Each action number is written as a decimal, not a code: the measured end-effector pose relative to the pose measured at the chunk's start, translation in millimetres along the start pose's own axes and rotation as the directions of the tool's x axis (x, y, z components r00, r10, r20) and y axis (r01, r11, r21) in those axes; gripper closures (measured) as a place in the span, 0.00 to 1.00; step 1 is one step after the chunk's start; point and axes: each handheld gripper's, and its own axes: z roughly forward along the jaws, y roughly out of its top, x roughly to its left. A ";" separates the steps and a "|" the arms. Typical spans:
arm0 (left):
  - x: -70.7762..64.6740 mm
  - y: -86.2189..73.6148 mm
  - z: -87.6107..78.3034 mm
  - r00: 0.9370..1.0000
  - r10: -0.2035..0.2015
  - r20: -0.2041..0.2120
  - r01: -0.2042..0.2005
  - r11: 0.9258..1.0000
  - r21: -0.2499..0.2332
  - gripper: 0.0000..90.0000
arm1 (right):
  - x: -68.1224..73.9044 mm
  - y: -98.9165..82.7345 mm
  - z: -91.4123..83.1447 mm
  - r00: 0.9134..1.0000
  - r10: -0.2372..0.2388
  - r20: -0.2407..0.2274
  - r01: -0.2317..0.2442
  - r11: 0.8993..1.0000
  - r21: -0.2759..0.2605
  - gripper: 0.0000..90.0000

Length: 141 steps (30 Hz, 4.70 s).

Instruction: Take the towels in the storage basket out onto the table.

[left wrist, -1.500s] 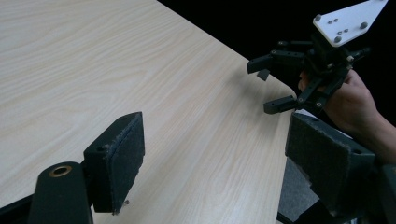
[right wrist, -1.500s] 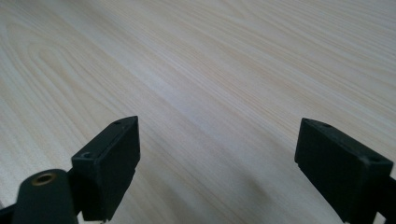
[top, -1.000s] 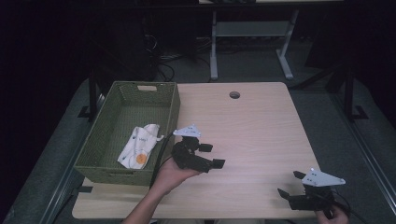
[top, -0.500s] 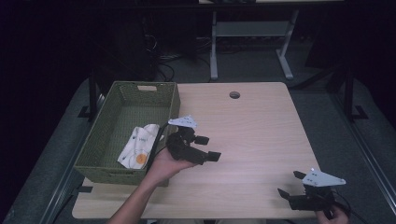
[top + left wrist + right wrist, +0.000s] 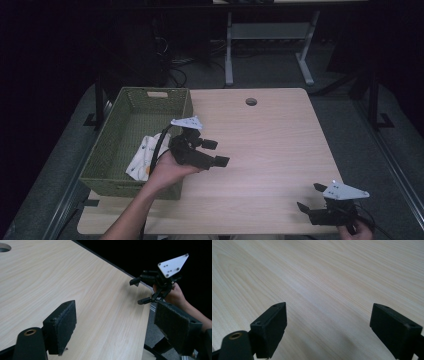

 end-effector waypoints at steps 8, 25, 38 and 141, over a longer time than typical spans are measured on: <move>8.7 4.2 -16.3 1.000 -0.016 -0.006 0.016 1.000 -0.010 0.21 | 0.0 -0.1 0.3 1.000 0.001 -0.001 -0.001 1.000 0.002 0.15; 40.9 -5.5 -54.4 0.996 -0.090 0.009 0.091 0.995 -0.039 0.21 | 1.1 0.7 0.1 1.000 -0.004 0.000 0.004 1.000 0.002 0.15; 73.4 -29.6 -84.2 0.986 -0.162 -0.028 0.159 0.983 -0.088 0.21 | 1.3 0.8 0.1 1.000 -0.004 0.000 0.004 1.000 0.005 0.15; 161.3 -83.7 -47.2 0.706 -0.106 -0.700 0.513 0.758 0.403 0.83 | 5.2 2.6 -1.6 1.000 -0.012 -0.013 0.012 1.000 -0.022 0.15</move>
